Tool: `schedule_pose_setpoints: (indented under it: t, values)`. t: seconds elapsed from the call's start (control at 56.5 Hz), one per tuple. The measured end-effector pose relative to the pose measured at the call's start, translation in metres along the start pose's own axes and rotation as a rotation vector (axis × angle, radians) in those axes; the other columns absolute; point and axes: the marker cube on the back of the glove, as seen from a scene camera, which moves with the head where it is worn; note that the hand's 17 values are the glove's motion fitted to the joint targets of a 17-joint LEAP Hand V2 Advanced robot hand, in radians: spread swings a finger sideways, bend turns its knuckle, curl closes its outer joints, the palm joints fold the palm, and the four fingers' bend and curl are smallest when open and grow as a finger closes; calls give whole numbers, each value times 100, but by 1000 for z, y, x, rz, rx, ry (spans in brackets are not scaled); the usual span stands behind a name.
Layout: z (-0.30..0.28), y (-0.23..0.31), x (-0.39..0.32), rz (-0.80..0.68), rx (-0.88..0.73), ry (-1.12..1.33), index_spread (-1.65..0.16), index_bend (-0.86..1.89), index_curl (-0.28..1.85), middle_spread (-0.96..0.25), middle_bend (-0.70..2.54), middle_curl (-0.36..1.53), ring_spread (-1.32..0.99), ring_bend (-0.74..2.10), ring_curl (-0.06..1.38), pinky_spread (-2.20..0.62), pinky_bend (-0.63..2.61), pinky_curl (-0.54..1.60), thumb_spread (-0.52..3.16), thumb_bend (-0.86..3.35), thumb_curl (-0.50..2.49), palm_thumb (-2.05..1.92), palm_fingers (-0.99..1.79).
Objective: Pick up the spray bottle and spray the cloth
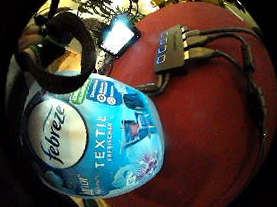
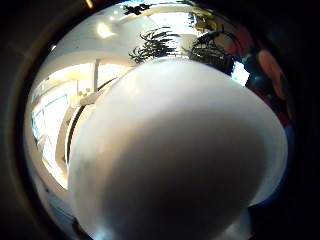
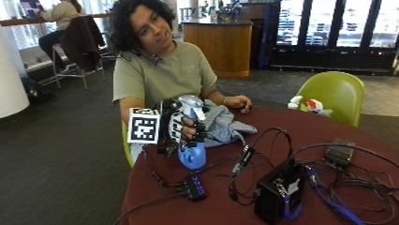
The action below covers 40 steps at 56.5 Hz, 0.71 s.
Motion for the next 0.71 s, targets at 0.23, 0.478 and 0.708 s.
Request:
schedule_pose_setpoints:
  t: [0.23,0.478,0.708]
  values:
    - [-5,9,-20,-42,0,-26,-24,28,35,-13,52,49,-14,56,42,-12,26,35,63,1,54,101,138]
    - [-18,37,-106,-160,-302,144,-23,41,47,-16,64,55,-16,69,48,-24,37,42,38,-2,64,102,142]
    - [19,63,-150,-101,-703,571,-23,44,52,-16,67,56,-16,73,50,-27,43,45,31,-2,70,101,140]
